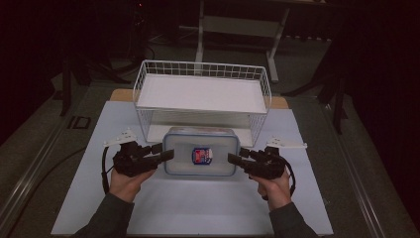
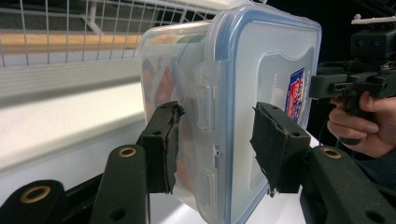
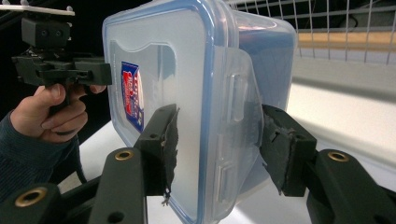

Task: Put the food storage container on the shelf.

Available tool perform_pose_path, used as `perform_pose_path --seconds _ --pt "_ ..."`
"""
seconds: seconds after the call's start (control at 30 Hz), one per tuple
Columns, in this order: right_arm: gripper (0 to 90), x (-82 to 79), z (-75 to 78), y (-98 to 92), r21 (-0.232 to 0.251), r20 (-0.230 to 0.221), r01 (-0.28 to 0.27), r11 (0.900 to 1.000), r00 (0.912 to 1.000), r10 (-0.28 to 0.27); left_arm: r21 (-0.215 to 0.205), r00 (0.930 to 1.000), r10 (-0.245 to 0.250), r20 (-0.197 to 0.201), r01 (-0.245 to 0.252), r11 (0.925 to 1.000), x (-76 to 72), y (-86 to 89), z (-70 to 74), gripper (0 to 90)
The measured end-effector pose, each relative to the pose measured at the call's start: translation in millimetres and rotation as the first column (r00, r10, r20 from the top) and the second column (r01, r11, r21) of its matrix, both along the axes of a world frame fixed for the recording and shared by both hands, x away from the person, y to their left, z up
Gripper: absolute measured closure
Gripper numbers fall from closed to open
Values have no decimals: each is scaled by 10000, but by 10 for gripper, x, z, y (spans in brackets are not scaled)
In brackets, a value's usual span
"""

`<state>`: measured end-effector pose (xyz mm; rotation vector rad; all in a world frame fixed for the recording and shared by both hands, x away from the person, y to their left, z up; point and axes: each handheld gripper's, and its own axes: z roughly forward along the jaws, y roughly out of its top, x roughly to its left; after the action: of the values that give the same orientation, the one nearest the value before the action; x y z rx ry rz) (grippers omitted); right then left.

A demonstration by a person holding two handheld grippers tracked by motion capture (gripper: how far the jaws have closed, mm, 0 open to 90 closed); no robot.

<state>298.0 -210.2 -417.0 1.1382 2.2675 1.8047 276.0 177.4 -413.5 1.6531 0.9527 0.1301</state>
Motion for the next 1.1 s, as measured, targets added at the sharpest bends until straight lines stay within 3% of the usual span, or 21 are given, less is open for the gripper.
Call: perform_pose_path --seconds 0.33,1.1 --pt "485 110 199 16 -21 355 51 10000 9994 -50 -208 9998 51 189 -47 9998 109 20 147 519" --pt "489 214 556 29 200 720 94 9998 9973 -109 -316 9983 84 569 -66 9995 251 40 562 519"
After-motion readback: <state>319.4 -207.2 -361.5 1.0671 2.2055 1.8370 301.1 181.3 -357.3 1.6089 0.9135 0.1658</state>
